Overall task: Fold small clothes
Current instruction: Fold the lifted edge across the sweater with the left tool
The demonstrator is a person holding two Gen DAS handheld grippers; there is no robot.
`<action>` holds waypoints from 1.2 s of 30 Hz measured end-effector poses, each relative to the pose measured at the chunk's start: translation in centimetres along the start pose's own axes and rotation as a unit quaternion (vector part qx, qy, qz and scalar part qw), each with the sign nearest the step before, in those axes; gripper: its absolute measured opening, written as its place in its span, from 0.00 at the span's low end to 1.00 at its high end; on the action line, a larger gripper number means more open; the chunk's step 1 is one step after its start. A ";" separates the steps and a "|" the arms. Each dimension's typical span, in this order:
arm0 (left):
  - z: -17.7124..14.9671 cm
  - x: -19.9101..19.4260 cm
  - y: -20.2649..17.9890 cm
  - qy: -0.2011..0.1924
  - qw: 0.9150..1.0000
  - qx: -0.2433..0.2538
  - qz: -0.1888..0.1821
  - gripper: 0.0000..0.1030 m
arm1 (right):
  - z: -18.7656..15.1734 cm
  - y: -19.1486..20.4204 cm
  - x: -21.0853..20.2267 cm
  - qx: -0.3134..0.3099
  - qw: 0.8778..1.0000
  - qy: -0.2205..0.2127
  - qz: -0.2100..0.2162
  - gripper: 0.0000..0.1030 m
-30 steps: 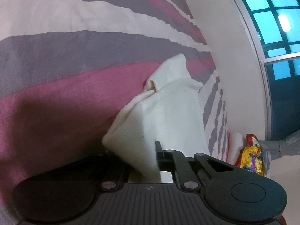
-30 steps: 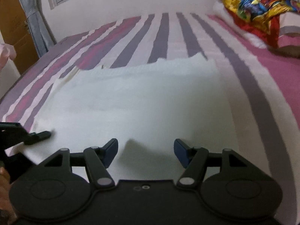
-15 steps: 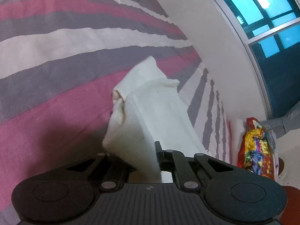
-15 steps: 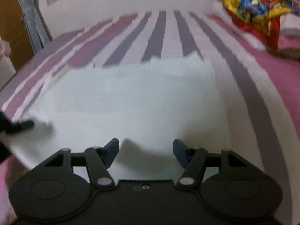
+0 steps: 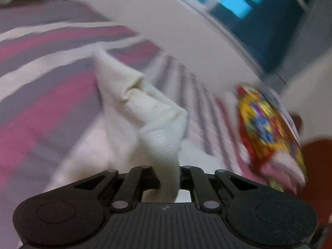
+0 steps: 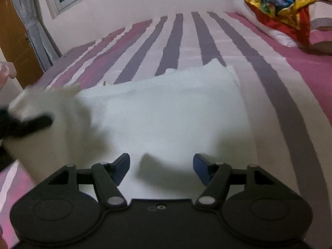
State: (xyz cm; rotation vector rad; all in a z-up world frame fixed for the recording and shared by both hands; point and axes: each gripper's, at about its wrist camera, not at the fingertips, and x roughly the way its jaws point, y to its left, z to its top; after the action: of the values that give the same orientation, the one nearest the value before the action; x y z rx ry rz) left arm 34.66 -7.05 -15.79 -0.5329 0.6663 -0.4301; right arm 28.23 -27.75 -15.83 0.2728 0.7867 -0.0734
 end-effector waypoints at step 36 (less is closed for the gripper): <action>-0.2 1.5 -4.6 0.120 0.989 0.082 0.014 0.12 | -1.3 -9.7 -5.0 0.222 0.962 0.037 0.152 0.78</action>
State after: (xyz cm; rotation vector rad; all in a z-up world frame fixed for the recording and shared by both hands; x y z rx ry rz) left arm 34.66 -11.54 -13.88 -0.3180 0.8597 -0.5236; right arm 22.15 -36.94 -15.24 0.8236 0.7883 0.0517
